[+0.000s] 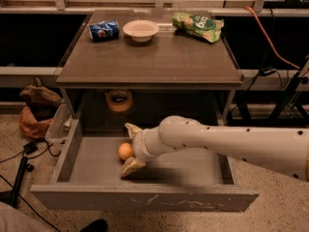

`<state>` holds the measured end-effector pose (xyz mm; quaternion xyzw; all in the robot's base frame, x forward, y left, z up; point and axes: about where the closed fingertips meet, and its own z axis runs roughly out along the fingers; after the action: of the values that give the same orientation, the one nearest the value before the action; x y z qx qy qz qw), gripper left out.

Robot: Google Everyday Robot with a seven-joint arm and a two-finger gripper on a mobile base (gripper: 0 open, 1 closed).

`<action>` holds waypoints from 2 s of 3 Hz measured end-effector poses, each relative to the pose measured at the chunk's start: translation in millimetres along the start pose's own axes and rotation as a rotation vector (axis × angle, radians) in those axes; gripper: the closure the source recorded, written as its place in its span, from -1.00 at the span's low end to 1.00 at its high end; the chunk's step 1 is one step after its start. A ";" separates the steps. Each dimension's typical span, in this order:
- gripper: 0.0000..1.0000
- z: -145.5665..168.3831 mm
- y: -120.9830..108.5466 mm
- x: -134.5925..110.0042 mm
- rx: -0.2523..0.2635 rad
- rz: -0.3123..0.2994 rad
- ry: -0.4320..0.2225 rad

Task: Place orange into top drawer

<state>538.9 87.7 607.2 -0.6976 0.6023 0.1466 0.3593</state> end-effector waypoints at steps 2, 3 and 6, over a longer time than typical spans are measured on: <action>-1.00 -56.1 -20.2 16.9 0.058 0.047 0.040; -1.00 -145.3 -49.1 38.2 0.151 0.096 0.117; -1.00 -392.7 -86.0 19.8 0.400 0.147 0.382</action>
Offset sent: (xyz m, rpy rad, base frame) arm 0.0308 -0.1589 0.1030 -0.0423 -0.0367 -0.2590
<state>535.2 -191.7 896.9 -0.5823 0.7249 -0.0838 0.3582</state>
